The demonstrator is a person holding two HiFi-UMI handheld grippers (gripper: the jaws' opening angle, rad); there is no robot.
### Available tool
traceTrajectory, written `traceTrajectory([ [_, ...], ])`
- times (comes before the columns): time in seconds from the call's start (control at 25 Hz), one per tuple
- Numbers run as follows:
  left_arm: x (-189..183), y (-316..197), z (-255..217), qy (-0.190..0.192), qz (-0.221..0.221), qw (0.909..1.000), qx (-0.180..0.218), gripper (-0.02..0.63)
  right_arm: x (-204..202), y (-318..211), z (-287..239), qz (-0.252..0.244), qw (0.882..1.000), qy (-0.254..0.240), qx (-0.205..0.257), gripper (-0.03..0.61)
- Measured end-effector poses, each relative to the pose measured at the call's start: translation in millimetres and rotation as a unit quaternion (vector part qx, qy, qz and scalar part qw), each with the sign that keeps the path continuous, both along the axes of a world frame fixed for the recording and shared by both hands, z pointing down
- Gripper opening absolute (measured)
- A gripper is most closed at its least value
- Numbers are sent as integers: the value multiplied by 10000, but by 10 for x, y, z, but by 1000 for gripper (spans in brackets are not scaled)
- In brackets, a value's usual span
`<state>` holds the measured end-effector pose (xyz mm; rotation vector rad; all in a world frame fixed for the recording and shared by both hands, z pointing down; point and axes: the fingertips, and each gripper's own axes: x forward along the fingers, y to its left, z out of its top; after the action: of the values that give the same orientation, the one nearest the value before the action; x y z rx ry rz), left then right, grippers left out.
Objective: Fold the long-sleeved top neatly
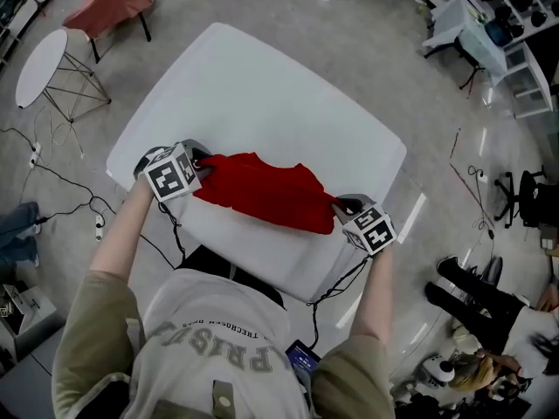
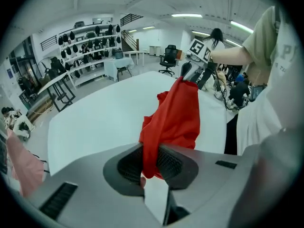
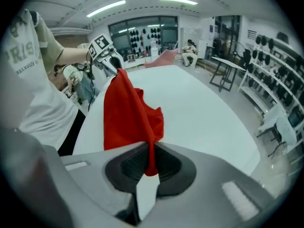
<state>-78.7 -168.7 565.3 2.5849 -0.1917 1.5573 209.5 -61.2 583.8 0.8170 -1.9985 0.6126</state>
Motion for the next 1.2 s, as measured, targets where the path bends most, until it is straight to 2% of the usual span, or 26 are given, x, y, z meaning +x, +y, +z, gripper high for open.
traceTrajectory([
  [0.12, 105, -223, 188, 43, -211, 9997, -145, 63, 129, -243, 84, 525, 9982, -176, 229, 25],
  [0.32, 176, -418, 420, -42, -589, 9967, -554, 64, 259, -503, 307, 1035, 9939, -199, 320, 25],
  [0.48, 198, -525, 527, 147, -1045, 9913, -792, 80, 312, -649, 453, 1564, 9867, -317, 320, 29],
  [0.56, 173, -581, 492, 248, -1300, 9889, -680, 123, 380, -668, 401, 1893, 9793, -558, 453, 64],
  [0.68, 29, -642, 331, 555, -1797, 9811, -459, 199, 556, -605, 157, 2448, 9598, -1057, 875, 239],
  [0.76, -106, -620, 153, 850, -2133, 9729, -280, 238, 679, -474, -79, 2734, 9455, -1283, 1217, 255],
  [0.84, -215, -474, -7, 957, -2179, 9713, -46, 249, 772, -266, -323, 2863, 9368, -1302, 1533, 255],
  [0.92, -274, -235, -87, 805, -2011, 9760, 209, 253, 770, -15, -541, 2717, 9401, -1121, 1724, 255],
  [1.04, -282, 95, -38, 530, -1906, 9792, 452, 267, 514, 307, -729, 2086, 9604, -698, 1711, 255],
  [1.2, -246, 189, 263, 451, -2501, 9663, 401, 265, -17, 358, -517, 1490, 9782, -486, 1362, 255],
])
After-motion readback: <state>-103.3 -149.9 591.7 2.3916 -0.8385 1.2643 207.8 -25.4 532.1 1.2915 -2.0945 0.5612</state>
